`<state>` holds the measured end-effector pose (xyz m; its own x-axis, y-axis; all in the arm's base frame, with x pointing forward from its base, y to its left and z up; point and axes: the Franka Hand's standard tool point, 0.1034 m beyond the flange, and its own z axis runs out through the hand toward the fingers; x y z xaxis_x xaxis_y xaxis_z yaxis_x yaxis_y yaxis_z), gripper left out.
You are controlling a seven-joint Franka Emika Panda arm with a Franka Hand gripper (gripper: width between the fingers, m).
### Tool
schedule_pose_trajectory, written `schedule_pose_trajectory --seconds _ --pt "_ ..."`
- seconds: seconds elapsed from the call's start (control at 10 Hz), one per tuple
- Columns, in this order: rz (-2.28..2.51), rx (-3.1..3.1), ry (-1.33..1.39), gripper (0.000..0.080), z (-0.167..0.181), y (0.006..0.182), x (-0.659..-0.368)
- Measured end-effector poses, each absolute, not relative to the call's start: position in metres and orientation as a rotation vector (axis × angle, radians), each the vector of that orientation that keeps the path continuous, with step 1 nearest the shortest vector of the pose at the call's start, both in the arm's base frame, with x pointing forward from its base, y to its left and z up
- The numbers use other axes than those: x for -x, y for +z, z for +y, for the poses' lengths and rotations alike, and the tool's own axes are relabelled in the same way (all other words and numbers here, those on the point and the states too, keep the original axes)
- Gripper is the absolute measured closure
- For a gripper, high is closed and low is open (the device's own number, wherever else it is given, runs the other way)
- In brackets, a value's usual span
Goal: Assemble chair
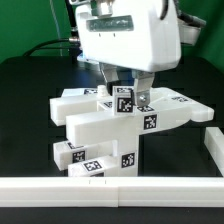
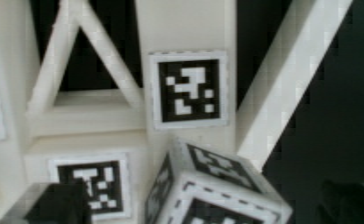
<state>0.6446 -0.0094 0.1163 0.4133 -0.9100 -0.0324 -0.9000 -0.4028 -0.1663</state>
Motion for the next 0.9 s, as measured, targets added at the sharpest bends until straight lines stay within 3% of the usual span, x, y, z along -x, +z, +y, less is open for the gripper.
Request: schedule_pose_trajectory --seconds 0.4,0.9 --pt "1.197 2.756 -0.13 0.0151 -0.0103 0.1153 -0.6436" --pt "0.32 3.12 -0.175 0.0151 -0.0107 0.1152 -0.6459"
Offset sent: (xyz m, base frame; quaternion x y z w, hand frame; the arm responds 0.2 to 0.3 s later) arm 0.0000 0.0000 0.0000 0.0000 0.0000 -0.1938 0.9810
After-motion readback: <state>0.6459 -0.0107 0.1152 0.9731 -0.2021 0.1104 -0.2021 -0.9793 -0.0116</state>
